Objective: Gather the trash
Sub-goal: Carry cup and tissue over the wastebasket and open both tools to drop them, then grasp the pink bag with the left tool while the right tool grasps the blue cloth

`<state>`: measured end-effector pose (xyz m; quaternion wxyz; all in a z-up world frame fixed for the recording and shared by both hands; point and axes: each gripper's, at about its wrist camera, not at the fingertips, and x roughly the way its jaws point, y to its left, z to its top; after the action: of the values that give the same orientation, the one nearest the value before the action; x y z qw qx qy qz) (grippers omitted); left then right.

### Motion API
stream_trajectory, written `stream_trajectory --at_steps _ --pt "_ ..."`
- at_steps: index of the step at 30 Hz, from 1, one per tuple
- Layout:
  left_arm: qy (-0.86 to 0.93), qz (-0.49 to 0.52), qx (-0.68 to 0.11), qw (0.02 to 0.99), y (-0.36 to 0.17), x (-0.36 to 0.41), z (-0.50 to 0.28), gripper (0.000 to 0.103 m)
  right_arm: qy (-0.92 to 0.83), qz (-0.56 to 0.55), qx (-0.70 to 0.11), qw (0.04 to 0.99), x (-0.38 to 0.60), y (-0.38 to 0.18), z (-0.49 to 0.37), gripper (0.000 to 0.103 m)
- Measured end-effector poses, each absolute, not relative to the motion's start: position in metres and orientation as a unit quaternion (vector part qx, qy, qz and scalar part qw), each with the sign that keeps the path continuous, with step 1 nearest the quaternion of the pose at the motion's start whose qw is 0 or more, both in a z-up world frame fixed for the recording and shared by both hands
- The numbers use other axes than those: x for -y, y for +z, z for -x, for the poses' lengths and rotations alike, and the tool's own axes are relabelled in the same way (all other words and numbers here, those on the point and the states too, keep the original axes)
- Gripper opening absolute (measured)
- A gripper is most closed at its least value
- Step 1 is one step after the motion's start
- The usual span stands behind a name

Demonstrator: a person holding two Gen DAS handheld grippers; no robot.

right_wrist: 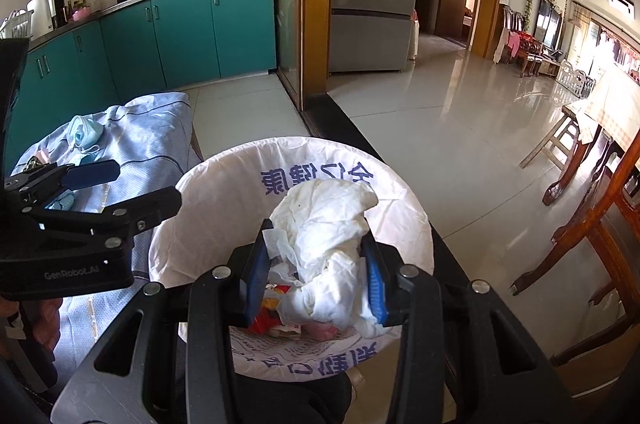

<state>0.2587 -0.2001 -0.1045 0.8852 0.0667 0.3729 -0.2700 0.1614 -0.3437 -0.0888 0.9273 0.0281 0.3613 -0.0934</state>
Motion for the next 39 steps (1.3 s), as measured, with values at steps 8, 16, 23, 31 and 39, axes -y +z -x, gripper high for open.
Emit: stream_trajectory --at_steps 8,16,23,31,39 --pt "-0.246 -0.053 -0.373 0.893 -0.101 0.163 -0.255 0.091 -0.124 -0.014 -0.382 0.916 0.335 -0.105 -0.177 0.077" --pt "-0.145 -0.027 -0.361 0.921 -0.096 0.075 -0.259 0.091 -0.074 -0.012 -0.387 0.919 0.302 -0.106 -0.193 0.081" --pt "-0.034 0.017 -0.372 0.927 -0.096 -0.028 -0.283 0.091 0.028 -0.010 -0.382 0.924 0.239 -0.096 -0.222 0.081" --pt "-0.029 0.009 -0.438 0.899 -0.134 -0.080 -0.318 0.088 0.173 -0.050 -0.397 0.900 0.156 -0.102 -0.282 0.081" --pt "-0.050 -0.017 -0.437 0.898 -0.138 -0.086 -0.291 0.041 0.223 -0.023 -0.435 0.872 0.086 -0.122 -0.318 0.081"
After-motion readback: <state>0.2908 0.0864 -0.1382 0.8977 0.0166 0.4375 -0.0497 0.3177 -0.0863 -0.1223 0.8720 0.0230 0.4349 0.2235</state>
